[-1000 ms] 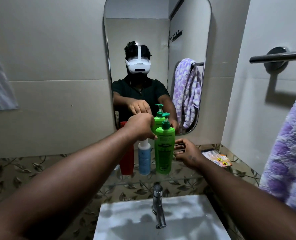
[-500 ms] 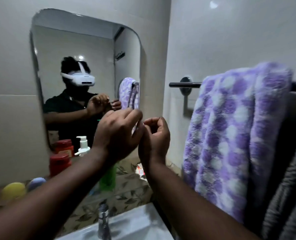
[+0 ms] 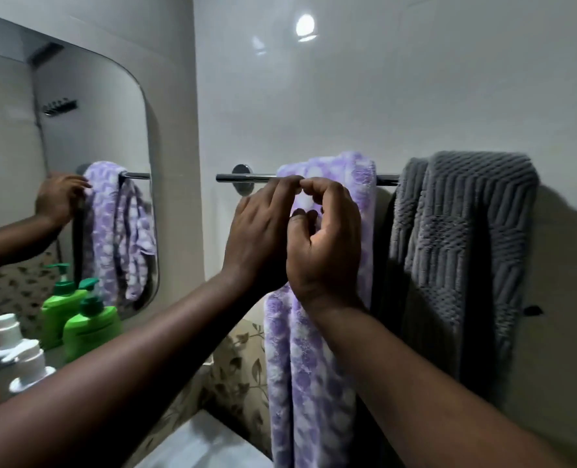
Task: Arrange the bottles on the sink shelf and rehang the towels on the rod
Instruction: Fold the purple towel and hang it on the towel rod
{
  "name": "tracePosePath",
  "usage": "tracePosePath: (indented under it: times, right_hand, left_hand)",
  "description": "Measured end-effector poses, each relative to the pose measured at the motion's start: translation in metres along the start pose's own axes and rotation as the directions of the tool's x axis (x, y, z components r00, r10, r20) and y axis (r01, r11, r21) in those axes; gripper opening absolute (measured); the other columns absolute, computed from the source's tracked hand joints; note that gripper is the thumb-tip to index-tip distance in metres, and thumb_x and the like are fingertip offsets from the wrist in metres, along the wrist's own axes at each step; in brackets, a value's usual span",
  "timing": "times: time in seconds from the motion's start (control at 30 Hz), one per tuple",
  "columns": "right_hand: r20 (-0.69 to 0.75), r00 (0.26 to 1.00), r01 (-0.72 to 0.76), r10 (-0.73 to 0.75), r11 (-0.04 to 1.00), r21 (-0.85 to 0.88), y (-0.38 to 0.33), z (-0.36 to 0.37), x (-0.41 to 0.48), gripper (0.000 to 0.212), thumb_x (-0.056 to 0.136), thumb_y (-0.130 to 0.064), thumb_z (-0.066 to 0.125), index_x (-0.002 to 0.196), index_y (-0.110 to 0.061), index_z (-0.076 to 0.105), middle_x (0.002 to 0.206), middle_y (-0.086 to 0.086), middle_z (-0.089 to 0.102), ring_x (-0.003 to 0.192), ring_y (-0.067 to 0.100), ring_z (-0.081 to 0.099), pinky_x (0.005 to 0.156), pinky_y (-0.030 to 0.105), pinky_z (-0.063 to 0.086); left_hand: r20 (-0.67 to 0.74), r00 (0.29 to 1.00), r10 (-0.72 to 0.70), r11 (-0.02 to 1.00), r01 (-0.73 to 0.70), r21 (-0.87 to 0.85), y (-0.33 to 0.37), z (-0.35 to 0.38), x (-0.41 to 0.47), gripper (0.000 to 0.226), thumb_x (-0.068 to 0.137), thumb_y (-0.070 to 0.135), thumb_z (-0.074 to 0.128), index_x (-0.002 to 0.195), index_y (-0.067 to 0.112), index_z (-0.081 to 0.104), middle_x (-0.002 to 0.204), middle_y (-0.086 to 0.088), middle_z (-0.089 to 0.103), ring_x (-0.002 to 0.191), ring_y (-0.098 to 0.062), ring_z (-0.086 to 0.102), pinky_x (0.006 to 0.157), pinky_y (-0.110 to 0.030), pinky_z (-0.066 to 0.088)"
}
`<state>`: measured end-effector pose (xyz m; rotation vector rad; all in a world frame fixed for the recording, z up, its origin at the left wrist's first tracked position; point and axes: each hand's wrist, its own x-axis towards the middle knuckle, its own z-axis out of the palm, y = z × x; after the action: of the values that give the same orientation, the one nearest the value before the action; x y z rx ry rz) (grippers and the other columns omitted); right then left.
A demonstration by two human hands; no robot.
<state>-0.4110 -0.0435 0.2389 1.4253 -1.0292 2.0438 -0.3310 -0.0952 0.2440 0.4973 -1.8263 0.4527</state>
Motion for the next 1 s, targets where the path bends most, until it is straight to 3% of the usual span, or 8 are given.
tracePosePath:
  times: [0.17, 0.37, 0.53, 0.63, 0.7, 0.77, 0.83, 1.0]
  right_hand:
    - [0.047, 0.998, 0.046, -0.035, 0.965, -0.258, -0.001, -0.034, 0.012, 0.033, 0.077, -0.012, 0.061, 0.110, -0.012, 0.066, 0.108, 0.003, 0.069, 0.102, 0.021, 0.058, 0.095, 0.036, 0.046]
    - [0.055, 0.989, -0.107, 0.135, 0.927, -0.361, 0.010, -0.052, 0.024, 0.041, 0.078, -0.028, 0.060, 0.114, -0.009, 0.062, 0.113, 0.010, 0.066, 0.108, 0.033, 0.060, 0.098, 0.044, 0.046]
    - [0.145, 0.964, -0.148, 0.225, 0.899, -0.413, 0.013, -0.058, 0.026, 0.055, 0.082, -0.030, 0.062, 0.131, -0.006, 0.057, 0.131, 0.014, 0.061, 0.121, 0.034, 0.056, 0.106, 0.043, 0.043]
    - [0.194, 0.950, -0.140, 0.243, 0.891, -0.431, 0.015, -0.059, 0.026, 0.061, 0.086, -0.029, 0.065, 0.139, -0.004, 0.052, 0.138, 0.017, 0.059, 0.128, 0.035, 0.054, 0.110, 0.044, 0.040]
    - [0.216, 0.940, -0.149, 0.263, 0.890, -0.431, 0.014, -0.062, 0.028, 0.059, 0.086, -0.029, 0.067, 0.138, -0.005, 0.052, 0.136, 0.014, 0.060, 0.127, 0.033, 0.054, 0.109, 0.042, 0.040]
    - [0.238, 0.929, -0.166, 0.282, 0.895, -0.413, 0.014, -0.067, 0.031, 0.054, 0.086, -0.027, 0.069, 0.134, -0.008, 0.053, 0.132, 0.010, 0.063, 0.124, 0.031, 0.055, 0.106, 0.039, 0.042]
    - [0.260, 0.919, -0.180, 0.295, 0.903, -0.390, 0.015, -0.071, 0.033, 0.051, 0.085, -0.028, 0.069, 0.130, -0.010, 0.055, 0.128, 0.008, 0.065, 0.120, 0.030, 0.058, 0.104, 0.039, 0.044]
    - [0.316, 0.842, -0.337, 0.438, 0.883, -0.326, 0.010, -0.079, 0.036, 0.054, 0.088, -0.036, 0.069, 0.135, -0.017, 0.050, 0.131, 0.009, 0.065, 0.120, 0.029, 0.060, 0.101, 0.037, 0.047]
  left_hand:
    - [0.053, 0.995, -0.086, 0.987, 0.092, -0.130, 0.023, 0.006, 0.008, 0.049, 0.093, 0.035, 0.046, 0.135, 0.010, 0.051, 0.128, -0.005, 0.061, 0.108, -0.029, 0.064, 0.092, -0.048, 0.048]
    - [0.112, 0.953, -0.283, 0.946, 0.297, -0.133, 0.043, 0.017, 0.018, 0.075, 0.085, 0.065, 0.043, 0.137, 0.011, 0.047, 0.133, -0.009, 0.052, 0.120, -0.032, 0.051, 0.099, -0.042, 0.041]
    - [0.165, 0.900, -0.403, 0.914, 0.404, 0.031, 0.050, 0.025, 0.021, 0.084, 0.084, 0.066, 0.046, 0.150, 0.016, 0.030, 0.162, -0.011, 0.023, 0.142, -0.034, 0.028, 0.111, -0.047, 0.033]
    - [0.270, 0.826, -0.494, 0.860, 0.509, 0.015, 0.050, 0.026, 0.023, 0.087, 0.087, 0.056, 0.050, 0.156, 0.016, 0.016, 0.166, -0.013, 0.009, 0.148, -0.036, 0.020, 0.116, -0.048, 0.031]
    - [0.295, 0.800, -0.523, 0.825, 0.562, -0.060, 0.049, 0.027, 0.022, 0.081, 0.088, 0.049, 0.057, 0.151, 0.011, 0.022, 0.157, -0.018, 0.023, 0.139, -0.042, 0.035, 0.110, -0.048, 0.038]
    - [0.271, 0.802, -0.532, 0.804, 0.579, -0.136, 0.049, 0.025, 0.021, 0.063, 0.091, 0.036, 0.062, 0.138, 0.008, 0.031, 0.137, -0.021, 0.044, 0.119, -0.044, 0.053, 0.089, -0.045, 0.048]
    - [0.250, 0.812, -0.527, 0.805, 0.572, -0.159, 0.052, 0.021, 0.020, 0.045, 0.094, 0.026, 0.058, 0.127, 0.008, 0.034, 0.123, -0.020, 0.056, 0.103, -0.044, 0.060, 0.069, -0.041, 0.043]
    - [0.236, 0.839, -0.491, 0.828, 0.534, -0.173, 0.079, 0.007, -0.002, 0.025, 0.100, 0.025, 0.051, 0.117, 0.014, 0.036, 0.113, -0.015, 0.061, 0.090, -0.042, 0.060, 0.062, -0.038, 0.034]
